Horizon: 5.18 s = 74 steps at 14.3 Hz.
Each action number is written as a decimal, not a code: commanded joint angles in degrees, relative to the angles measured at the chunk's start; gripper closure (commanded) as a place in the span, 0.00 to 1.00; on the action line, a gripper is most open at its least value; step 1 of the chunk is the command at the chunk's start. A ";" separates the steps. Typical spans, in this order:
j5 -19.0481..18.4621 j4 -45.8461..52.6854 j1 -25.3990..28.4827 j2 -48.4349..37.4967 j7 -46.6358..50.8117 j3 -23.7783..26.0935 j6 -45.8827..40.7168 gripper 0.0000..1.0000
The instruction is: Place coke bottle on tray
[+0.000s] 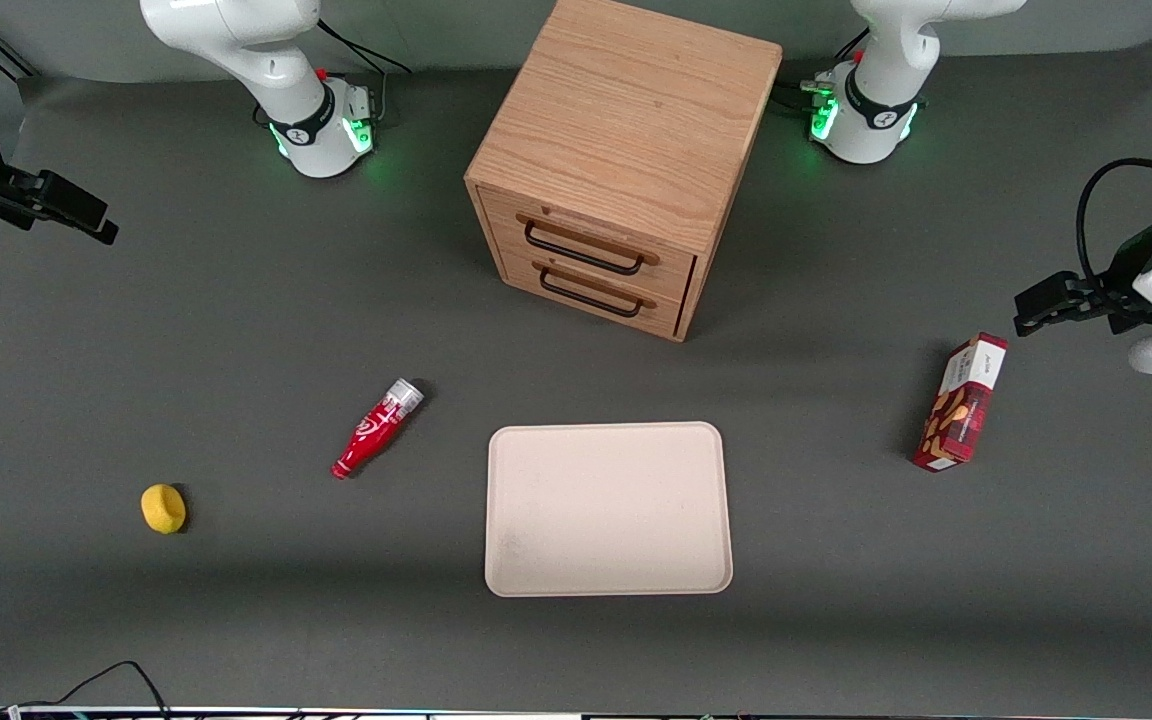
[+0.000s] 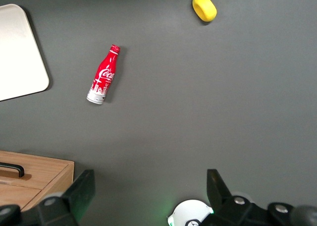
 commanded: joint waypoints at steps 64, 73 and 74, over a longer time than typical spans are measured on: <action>8.79 -20.88 5.28 38.67 35.94 7.77 60.12 0.00; 8.79 -21.23 5.37 39.11 35.94 7.77 60.83 0.02; 8.79 -21.23 5.37 39.11 35.85 7.77 61.00 0.17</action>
